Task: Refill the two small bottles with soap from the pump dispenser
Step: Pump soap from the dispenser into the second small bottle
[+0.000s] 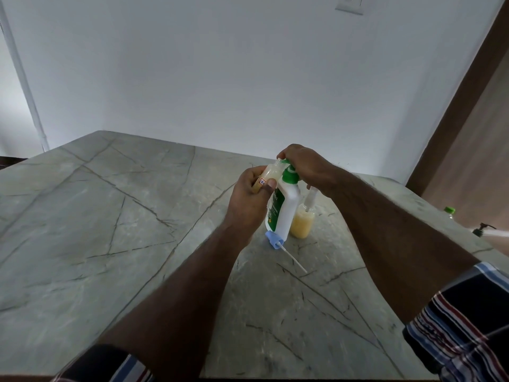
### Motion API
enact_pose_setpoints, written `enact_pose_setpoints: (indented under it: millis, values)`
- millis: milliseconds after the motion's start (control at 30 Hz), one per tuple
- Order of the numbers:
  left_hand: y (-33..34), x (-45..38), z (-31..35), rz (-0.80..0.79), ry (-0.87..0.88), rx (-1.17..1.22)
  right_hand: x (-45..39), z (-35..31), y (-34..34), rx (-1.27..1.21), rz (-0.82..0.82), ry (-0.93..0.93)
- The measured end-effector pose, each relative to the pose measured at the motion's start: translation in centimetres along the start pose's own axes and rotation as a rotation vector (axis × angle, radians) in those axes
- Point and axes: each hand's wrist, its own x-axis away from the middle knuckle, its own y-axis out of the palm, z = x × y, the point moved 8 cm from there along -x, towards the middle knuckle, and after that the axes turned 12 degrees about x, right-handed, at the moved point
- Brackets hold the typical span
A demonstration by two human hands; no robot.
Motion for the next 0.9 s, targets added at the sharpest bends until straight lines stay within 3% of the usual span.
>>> enact_pose_setpoints:
  millis: [900]
  values:
    - [0.2, -0.1, -0.4, -0.002, 0.007, -0.026, -0.5, 0.9, 0.3, -0.129, -0.043, 0.078]
